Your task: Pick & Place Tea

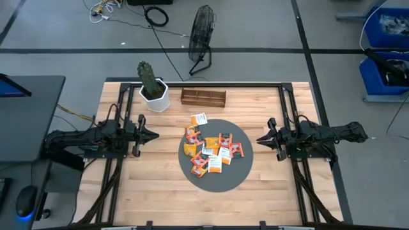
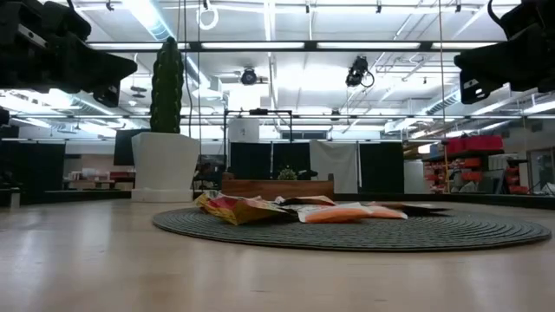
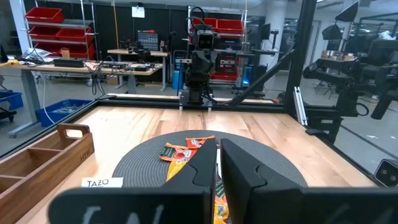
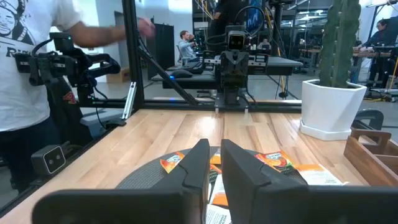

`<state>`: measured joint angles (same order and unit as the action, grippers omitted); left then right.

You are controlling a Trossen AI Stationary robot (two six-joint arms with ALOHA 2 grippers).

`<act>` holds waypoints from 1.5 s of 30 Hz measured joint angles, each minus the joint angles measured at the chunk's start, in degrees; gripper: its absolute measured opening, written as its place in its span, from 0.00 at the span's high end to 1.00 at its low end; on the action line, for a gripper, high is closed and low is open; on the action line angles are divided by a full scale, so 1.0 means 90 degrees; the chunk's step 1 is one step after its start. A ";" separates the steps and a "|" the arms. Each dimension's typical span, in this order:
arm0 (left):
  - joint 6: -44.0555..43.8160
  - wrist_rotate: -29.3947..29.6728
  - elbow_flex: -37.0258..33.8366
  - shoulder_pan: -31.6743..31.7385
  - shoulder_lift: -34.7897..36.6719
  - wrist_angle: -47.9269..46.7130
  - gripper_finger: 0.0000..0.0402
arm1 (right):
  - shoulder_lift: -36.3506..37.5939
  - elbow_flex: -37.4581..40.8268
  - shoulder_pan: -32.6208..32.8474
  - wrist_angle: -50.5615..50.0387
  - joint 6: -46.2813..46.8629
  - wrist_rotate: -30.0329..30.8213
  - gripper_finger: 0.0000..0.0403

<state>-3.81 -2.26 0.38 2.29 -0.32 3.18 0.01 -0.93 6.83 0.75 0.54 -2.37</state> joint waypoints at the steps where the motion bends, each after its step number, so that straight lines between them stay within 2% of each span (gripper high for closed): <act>1: 0.0000 -0.0002 -0.0002 -0.0001 0.0000 -0.0002 0.94 | 0.0000 0.0000 0.0000 0.0001 -0.0002 -0.0001 0.89; 29: 0.0000 -0.0001 -0.0001 0.0000 0.0000 0.0000 0.94 | 0.0000 0.0000 -0.0002 0.0000 -0.0001 0.0000 0.89; 33: 0.0000 0.0000 -0.0002 0.0001 0.0000 -0.0002 0.94 | 0.0000 0.0000 -0.0002 0.0001 -0.0276 0.0000 0.89; 38: 0.0002 0.0000 -0.0002 0.0000 0.0000 0.0000 0.94 | 0.0000 0.0000 -0.0002 0.0050 0.0444 -0.0002 0.89; 40: 0.0002 -0.0001 -0.0001 0.0001 0.0000 -0.0001 0.94 | 0.0000 0.0000 -0.0002 0.0394 0.0707 -0.0002 0.89; 42: 0.0002 0.0000 -0.0002 -0.0001 0.0000 0.0000 0.94 | 0.0000 0.0000 -0.0002 0.1187 0.0775 0.0079 0.89; 45: -0.0001 0.0110 0.0000 0.0010 0.0000 0.0000 0.94 | -0.0017 -0.0007 -0.0002 0.2521 0.0710 0.0826 0.89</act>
<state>-3.82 -1.27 0.38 2.39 -0.32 3.18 -0.14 -0.99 6.81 23.43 6.93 5.07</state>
